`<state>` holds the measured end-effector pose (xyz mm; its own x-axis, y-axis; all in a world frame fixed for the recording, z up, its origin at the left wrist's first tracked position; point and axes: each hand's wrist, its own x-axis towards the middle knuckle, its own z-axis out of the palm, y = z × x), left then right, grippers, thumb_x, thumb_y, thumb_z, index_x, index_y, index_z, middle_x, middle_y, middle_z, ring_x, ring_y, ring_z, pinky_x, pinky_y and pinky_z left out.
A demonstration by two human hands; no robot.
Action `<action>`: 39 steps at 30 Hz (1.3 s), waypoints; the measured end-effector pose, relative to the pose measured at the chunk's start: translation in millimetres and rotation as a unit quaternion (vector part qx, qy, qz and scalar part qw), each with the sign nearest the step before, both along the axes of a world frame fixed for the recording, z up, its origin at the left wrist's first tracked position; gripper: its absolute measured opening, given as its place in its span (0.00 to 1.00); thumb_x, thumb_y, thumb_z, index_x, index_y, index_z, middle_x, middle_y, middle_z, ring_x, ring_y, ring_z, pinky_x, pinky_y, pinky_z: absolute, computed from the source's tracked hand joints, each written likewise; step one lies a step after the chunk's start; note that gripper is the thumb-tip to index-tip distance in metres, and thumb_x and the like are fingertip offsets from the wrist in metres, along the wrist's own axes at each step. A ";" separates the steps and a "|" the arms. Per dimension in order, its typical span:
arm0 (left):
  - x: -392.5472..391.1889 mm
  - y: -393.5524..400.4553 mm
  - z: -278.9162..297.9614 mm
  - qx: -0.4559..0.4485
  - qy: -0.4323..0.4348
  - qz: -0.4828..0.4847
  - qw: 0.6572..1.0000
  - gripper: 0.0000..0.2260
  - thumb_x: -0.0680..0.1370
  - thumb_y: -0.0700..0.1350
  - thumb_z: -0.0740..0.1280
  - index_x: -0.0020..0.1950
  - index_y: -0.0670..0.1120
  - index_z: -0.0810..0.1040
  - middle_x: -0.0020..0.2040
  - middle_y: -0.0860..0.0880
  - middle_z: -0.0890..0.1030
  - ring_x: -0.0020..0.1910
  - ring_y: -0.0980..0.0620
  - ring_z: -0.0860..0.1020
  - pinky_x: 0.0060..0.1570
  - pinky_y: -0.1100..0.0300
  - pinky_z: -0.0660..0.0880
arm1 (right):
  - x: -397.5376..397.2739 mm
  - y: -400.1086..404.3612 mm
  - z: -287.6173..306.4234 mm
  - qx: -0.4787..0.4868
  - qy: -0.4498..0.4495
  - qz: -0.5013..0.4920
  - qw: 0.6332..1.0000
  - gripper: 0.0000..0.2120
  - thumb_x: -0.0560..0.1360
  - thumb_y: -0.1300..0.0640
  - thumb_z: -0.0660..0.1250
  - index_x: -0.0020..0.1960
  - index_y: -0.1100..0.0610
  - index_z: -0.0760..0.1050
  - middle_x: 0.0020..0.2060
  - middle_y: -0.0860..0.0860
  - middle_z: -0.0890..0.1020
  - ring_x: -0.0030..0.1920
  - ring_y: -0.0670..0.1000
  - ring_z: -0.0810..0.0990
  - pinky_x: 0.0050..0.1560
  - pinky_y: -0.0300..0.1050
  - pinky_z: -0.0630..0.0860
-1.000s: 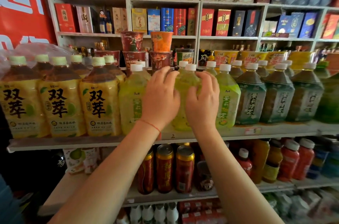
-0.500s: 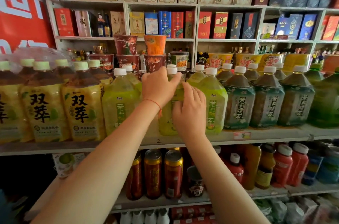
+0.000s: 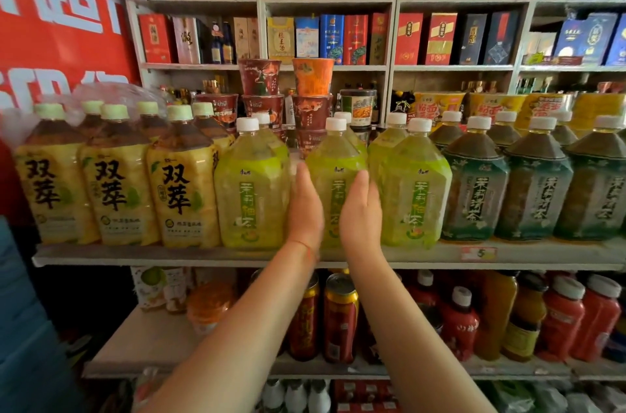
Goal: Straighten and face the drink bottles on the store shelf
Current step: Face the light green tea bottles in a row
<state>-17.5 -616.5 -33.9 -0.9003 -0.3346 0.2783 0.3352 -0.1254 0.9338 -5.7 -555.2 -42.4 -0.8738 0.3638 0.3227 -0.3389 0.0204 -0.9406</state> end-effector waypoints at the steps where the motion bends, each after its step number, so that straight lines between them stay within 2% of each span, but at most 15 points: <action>1: 2.4 0.8 -3.0 0.037 -0.029 -0.016 0.999 0.24 0.84 0.63 0.49 0.50 0.55 0.82 0.49 0.57 0.83 0.54 0.55 0.80 0.66 0.52 0.73 | -1.3 3.7 2.2 -0.016 -0.010 0.011 1.000 0.29 0.83 0.39 0.48 0.77 0.53 0.64 0.73 0.50 0.71 0.73 0.50 0.67 0.72 0.44 0.62; 3: 1.2 0.6 1.5 0.065 -0.065 -0.020 0.996 0.23 0.86 0.59 0.48 0.46 0.55 0.80 0.47 0.57 0.82 0.54 0.54 0.78 0.68 0.53 0.71 | -1.5 10.4 8.4 -0.044 -0.032 0.038 0.998 0.26 0.84 0.41 0.49 0.75 0.53 0.68 0.70 0.50 0.73 0.71 0.50 0.70 0.63 0.39 0.63; 6: -2.5 -0.5 6.9 0.073 -0.099 -0.026 0.992 0.22 0.86 0.58 0.48 0.51 0.52 0.80 0.52 0.51 0.81 0.59 0.50 0.77 0.68 0.53 0.70 | -0.2 11.9 10.8 -0.051 -0.050 0.056 0.996 0.26 0.84 0.40 0.50 0.73 0.52 0.70 0.68 0.48 0.75 0.66 0.48 0.72 0.61 0.41 0.64; 8: -4.3 0.0 9.3 0.080 -0.104 -0.028 0.991 0.22 0.86 0.58 0.48 0.49 0.53 0.80 0.51 0.51 0.81 0.54 0.51 0.78 0.65 0.53 0.72 | -0.3 11.4 10.8 -0.055 -0.062 0.061 0.995 0.25 0.83 0.39 0.51 0.71 0.51 0.72 0.65 0.47 0.77 0.64 0.47 0.73 0.61 0.43 0.67; 11: -8.7 0.2 10.2 0.086 -0.099 -0.027 0.991 0.22 0.86 0.58 0.48 0.46 0.53 0.79 0.45 0.53 0.81 0.49 0.51 0.78 0.64 0.52 0.74 | -1.2 14.5 12.7 -0.064 -0.085 0.077 0.991 0.26 0.82 0.37 0.52 0.71 0.50 0.73 0.65 0.47 0.77 0.67 0.51 0.73 0.64 0.47 0.68; 15: -8.5 0.3 11.7 0.097 -0.096 -0.029 0.990 0.23 0.86 0.57 0.49 0.46 0.53 0.80 0.45 0.52 0.81 0.51 0.50 0.79 0.63 0.52 0.75 | -5.3 16.6 17.0 -0.053 -0.112 0.089 0.988 0.28 0.82 0.36 0.51 0.73 0.51 0.70 0.67 0.49 0.75 0.69 0.52 0.71 0.66 0.48 0.66; 17: -10.1 0.2 10.5 0.090 -0.093 -0.033 0.991 0.22 0.86 0.57 0.48 0.46 0.54 0.78 0.43 0.54 0.79 0.49 0.52 0.78 0.58 0.56 0.73 | -9.5 16.2 20.2 -0.051 -0.116 0.088 0.988 0.30 0.81 0.34 0.50 0.75 0.50 0.68 0.70 0.50 0.74 0.71 0.54 0.70 0.71 0.51 0.64; 20: -6.0 0.6 11.9 0.067 -0.098 -0.049 0.992 0.20 0.86 0.58 0.46 0.46 0.56 0.75 0.43 0.56 0.76 0.41 0.60 0.72 0.54 0.58 0.67 | -13.7 17.8 24.5 -0.072 -0.150 0.095 0.981 0.33 0.80 0.32 0.50 0.76 0.52 0.66 0.72 0.52 0.72 0.72 0.56 0.69 0.72 0.53 0.63; 23: -5.7 0.3 11.2 0.060 -0.095 -0.048 0.992 0.21 0.85 0.60 0.46 0.47 0.58 0.77 0.46 0.55 0.78 0.47 0.57 0.76 0.52 0.59 0.70 | -13.4 18.4 24.7 -0.092 -0.163 0.106 0.977 0.33 0.80 0.31 0.51 0.75 0.52 0.68 0.70 0.52 0.74 0.70 0.55 0.71 0.72 0.54 0.65; 27: -2.2 -0.4 12.1 0.033 -0.085 -0.027 0.995 0.21 0.83 0.65 0.48 0.45 0.61 0.77 0.47 0.58 0.79 0.52 0.56 0.77 0.62 0.55 0.69 | -12.3 15.8 22.3 -0.098 -0.148 0.105 0.978 0.33 0.79 0.31 0.52 0.73 0.51 0.69 0.69 0.51 0.75 0.69 0.55 0.72 0.72 0.54 0.66; 29: 1.8 -1.3 9.2 0.025 -0.078 -0.014 0.997 0.22 0.81 0.68 0.49 0.47 0.62 0.79 0.51 0.58 0.81 0.56 0.54 0.78 0.68 0.49 0.71 | -9.8 16.5 20.1 -0.088 -0.140 0.105 0.981 0.32 0.79 0.31 0.51 0.72 0.51 0.71 0.67 0.51 0.77 0.67 0.54 0.74 0.71 0.54 0.67; 32: 11.2 -0.3 7.7 0.014 -0.069 0.009 0.997 0.22 0.78 0.70 0.49 0.48 0.63 0.79 0.54 0.58 0.81 0.59 0.53 0.77 0.69 0.46 0.70 | -4.4 17.8 16.7 -0.094 -0.137 0.114 0.980 0.31 0.79 0.31 0.52 0.70 0.49 0.73 0.64 0.50 0.79 0.65 0.54 0.75 0.70 0.56 0.69; 34: 16.0 0.5 9.4 0.011 -0.070 0.015 0.997 0.21 0.81 0.68 0.48 0.49 0.62 0.78 0.58 0.56 0.79 0.61 0.53 0.75 0.69 0.48 0.69 | -1.5 18.2 15.4 -0.091 -0.141 0.119 0.979 0.32 0.78 0.29 0.52 0.71 0.49 0.72 0.64 0.50 0.78 0.65 0.54 0.75 0.70 0.57 0.69; 36: 20.4 0.5 15.2 0.002 -0.088 0.016 0.996 0.19 0.83 0.65 0.48 0.53 0.58 0.75 0.60 0.54 0.75 0.64 0.50 0.73 0.67 0.51 0.68 | -0.3 18.3 16.1 -0.087 -0.147 0.122 0.978 0.34 0.77 0.28 0.51 0.72 0.48 0.71 0.66 0.50 0.77 0.66 0.54 0.74 0.70 0.58 0.69; 39: 26.9 -2.0 21.2 -0.026 -0.110 0.012 0.994 0.24 0.84 0.63 0.47 0.63 0.53 0.77 0.65 0.49 0.77 0.67 0.48 0.73 0.69 0.51 0.66 | 3.6 20.9 18.9 -0.093 -0.172 0.139 0.971 0.38 0.73 0.26 0.53 0.74 0.48 0.68 0.70 0.51 0.74 0.69 0.56 0.72 0.72 0.60 0.67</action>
